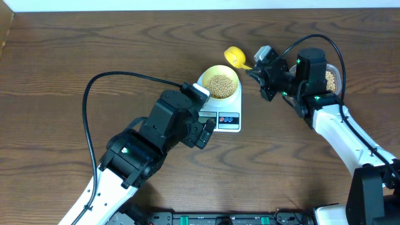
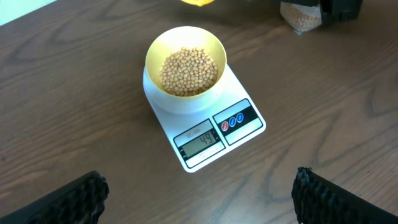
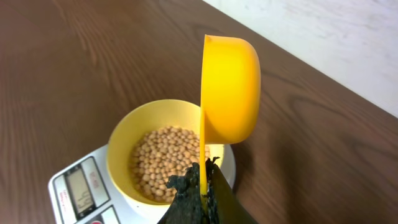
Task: Scoop item into bowl and weigh 50g on scale
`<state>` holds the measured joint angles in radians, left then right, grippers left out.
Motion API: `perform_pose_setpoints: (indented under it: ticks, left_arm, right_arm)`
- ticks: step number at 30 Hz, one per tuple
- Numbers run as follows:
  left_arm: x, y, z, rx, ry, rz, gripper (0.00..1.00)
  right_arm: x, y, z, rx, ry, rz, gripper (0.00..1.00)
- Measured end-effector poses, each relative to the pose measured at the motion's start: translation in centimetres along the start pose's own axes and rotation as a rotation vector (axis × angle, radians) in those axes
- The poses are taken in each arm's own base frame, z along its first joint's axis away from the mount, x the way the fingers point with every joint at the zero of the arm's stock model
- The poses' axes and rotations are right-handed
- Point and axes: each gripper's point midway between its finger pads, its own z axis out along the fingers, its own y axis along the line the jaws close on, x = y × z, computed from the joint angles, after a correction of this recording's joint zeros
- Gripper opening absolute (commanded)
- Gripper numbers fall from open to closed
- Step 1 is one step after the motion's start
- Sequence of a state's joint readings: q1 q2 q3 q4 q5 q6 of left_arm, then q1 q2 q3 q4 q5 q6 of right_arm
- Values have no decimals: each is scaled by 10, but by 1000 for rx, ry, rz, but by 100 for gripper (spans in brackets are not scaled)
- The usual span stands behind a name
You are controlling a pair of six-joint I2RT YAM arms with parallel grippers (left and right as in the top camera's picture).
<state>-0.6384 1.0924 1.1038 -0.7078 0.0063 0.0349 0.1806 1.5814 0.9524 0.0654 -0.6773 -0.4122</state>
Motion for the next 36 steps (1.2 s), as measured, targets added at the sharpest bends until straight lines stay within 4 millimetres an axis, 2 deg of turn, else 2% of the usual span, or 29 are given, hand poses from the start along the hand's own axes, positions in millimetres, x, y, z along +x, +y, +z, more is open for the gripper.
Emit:
perform_pose_setpoints:
  ticks: [14,36]
  left_arm:
    - [0,0,0,0,0,0,97]
    - [0,0,0,0,0,0,96]
  right_arm:
    - [-2,8,0,-46,-16,-44,1]
    - [-1,-3,-3,2,-9,-34,1]
